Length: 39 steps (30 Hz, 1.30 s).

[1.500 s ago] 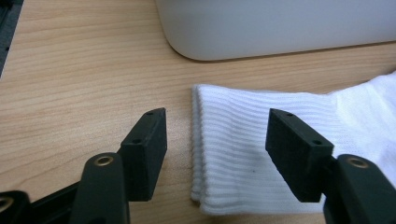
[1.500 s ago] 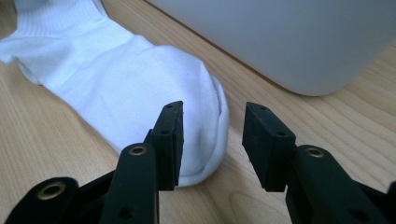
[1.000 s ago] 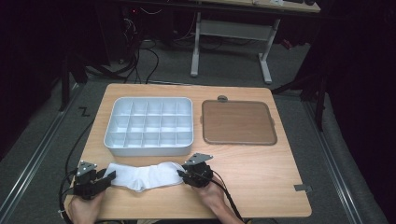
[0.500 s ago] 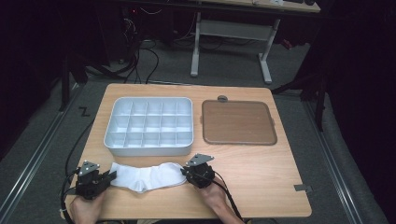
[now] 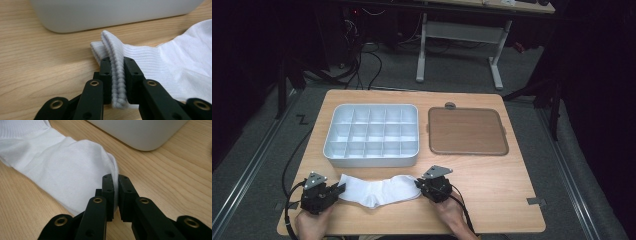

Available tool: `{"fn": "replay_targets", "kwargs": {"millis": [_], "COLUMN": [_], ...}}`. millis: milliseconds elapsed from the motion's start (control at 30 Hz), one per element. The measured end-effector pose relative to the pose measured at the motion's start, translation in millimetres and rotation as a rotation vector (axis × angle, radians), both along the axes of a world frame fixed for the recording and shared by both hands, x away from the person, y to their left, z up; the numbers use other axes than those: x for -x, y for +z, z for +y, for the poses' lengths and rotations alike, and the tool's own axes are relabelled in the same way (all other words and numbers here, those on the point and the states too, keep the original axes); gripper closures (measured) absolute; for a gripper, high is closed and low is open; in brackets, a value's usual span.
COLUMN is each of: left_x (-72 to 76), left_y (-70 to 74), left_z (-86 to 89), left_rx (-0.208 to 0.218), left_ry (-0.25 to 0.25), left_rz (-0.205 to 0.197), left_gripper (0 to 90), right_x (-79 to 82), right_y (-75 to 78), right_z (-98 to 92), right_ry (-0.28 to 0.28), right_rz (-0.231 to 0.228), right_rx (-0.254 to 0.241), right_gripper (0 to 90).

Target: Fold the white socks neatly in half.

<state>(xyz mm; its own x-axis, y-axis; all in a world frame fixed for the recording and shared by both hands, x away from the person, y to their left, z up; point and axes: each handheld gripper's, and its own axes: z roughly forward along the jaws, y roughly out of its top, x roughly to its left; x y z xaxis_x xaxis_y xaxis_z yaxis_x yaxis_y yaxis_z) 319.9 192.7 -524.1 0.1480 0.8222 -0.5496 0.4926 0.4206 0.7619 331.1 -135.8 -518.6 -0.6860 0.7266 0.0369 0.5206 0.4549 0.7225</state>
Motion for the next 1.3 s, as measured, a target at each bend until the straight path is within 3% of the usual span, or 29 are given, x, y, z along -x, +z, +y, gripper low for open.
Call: {"fn": "replay_targets", "kwargs": {"millis": [367, 733, 900, 1100, 1300], "left_x": [-4.4, -11.4, -12.8, -16.6, -19.3], "left_y": [2.6, 4.4, 4.8, 4.1, 3.4], "left_z": [-25.2, -45.5, -55.9, -65.7, -76.6], "left_rx": [-0.012, 0.024, 0.021, 0.069, 0.083], "left_ry": [-0.053, -0.098, -0.121, -0.129, -0.139], "left_rz": [-0.012, -0.012, -0.015, -0.006, -0.007], "left_gripper": [78.6, 78.3, 78.4, 78.3, 78.2], "right_x": [4.8, 8.0, 10.6, 11.6, 12.1], "right_y": [-1.3, -0.6, -1.0, -0.4, -1.9], "right_z": [-21.6, -46.9, -56.7, -68.7, -83.4], "right_ry": [-0.041, -0.090, -0.096, -0.123, -0.162], "right_rz": [-0.011, -0.011, -0.010, -0.014, -0.001], "right_rx": [0.010, 0.014, 0.039, 0.044, 0.028], "right_gripper": [85.2, 85.2, 85.3, 85.1, 85.0]}}
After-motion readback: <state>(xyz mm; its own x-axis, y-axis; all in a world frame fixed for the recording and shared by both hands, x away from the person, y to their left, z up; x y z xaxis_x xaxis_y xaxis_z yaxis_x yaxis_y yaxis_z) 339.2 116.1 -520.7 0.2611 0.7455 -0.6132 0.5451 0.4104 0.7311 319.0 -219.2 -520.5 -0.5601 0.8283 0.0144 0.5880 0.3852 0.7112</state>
